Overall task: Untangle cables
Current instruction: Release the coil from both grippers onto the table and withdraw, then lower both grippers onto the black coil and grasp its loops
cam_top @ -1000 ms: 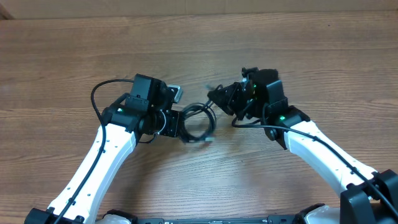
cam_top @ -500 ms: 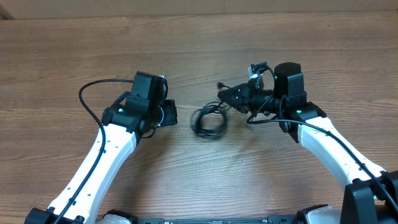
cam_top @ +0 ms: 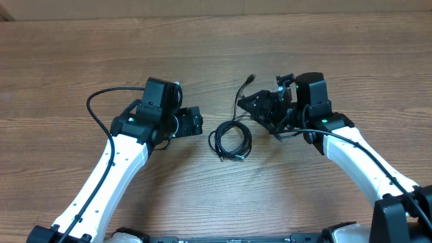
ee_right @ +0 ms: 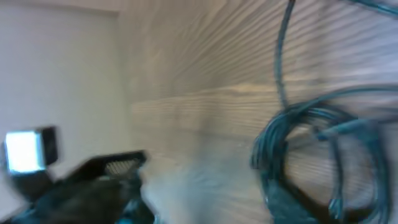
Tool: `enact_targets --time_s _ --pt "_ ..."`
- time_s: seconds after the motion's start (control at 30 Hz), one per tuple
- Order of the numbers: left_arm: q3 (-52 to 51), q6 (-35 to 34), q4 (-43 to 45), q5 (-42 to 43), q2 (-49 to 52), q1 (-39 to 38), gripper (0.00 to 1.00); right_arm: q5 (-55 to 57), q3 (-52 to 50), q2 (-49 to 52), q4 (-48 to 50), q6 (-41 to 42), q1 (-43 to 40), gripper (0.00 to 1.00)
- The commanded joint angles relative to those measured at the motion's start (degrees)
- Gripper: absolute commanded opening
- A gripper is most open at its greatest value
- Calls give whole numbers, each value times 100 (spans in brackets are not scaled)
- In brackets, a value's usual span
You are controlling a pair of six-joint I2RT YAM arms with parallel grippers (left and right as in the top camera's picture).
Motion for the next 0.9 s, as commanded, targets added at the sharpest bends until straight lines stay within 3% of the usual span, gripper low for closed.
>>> enact_targets --time_s 0.0,0.23,0.3,0.43,0.67,0.87 --pt "66 4 -7 74 -28 22 90 1482 85 -15 -404 -560 -4 99" --pt "61 -17 -50 118 -28 20 82 2758 85 -15 -1432 -555 -13 100" --pt "61 -181 -48 116 -26 15 77 2916 85 -15 -1604 -555 -13 100" --pt "57 -560 -44 111 -26 -46 76 3250 85 -15 -1899 -533 -13 100" --pt "55 -1060 -17 111 166 -354 73 3307 85 -15 -2009 -535 -13 100" --pt "55 -1086 271 111 881 -807 68 3307 85 -15 -2052 -535 -13 100"
